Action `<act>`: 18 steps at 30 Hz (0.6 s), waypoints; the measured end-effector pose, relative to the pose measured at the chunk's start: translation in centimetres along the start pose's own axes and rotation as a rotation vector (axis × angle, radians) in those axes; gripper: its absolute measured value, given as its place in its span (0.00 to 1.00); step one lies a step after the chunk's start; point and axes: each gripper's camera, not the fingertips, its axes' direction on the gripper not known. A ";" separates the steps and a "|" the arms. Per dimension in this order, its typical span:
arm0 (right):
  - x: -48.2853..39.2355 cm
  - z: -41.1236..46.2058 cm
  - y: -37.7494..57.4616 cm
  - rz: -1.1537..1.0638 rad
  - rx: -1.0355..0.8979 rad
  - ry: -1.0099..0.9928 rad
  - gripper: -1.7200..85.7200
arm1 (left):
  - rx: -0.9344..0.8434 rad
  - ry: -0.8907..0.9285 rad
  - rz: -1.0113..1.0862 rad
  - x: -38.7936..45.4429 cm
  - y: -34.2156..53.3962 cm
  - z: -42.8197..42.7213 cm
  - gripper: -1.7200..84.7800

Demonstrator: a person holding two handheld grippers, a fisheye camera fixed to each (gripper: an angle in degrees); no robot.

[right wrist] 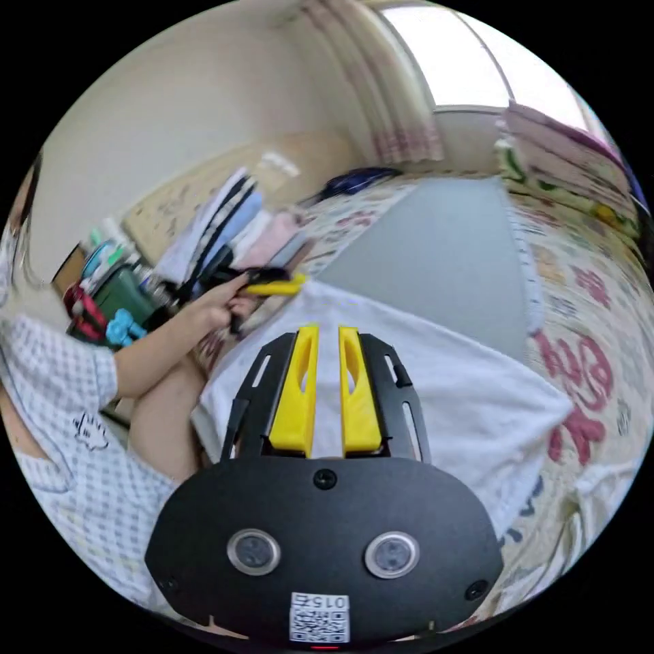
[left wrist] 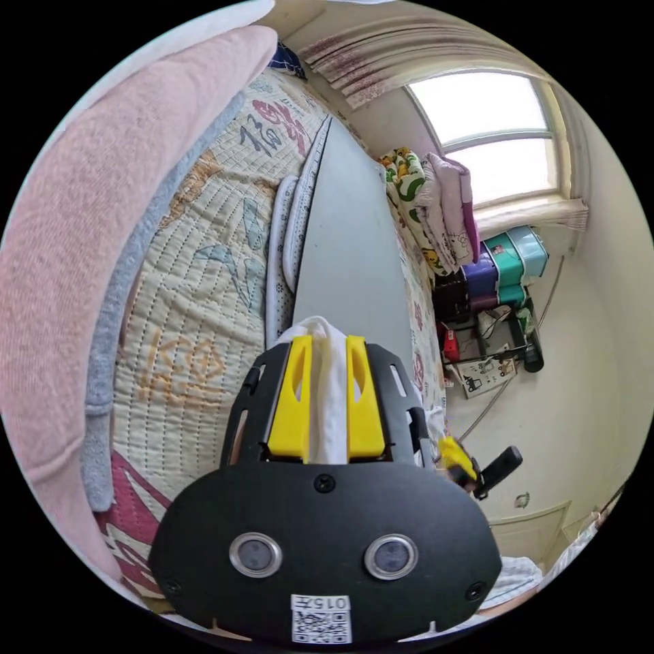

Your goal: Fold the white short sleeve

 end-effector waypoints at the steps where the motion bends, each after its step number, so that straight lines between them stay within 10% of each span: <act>1: -1.7 1.5 0.3 -0.036 -0.030 -0.041 0.11 | 0.000 0.000 -0.001 -0.1 -0.1 0.1 0.11; 18: -24.5 19.8 16.8 -0.332 -0.222 0.111 0.02 | 0.000 -0.075 0.090 1.3 -1.1 -0.9 0.03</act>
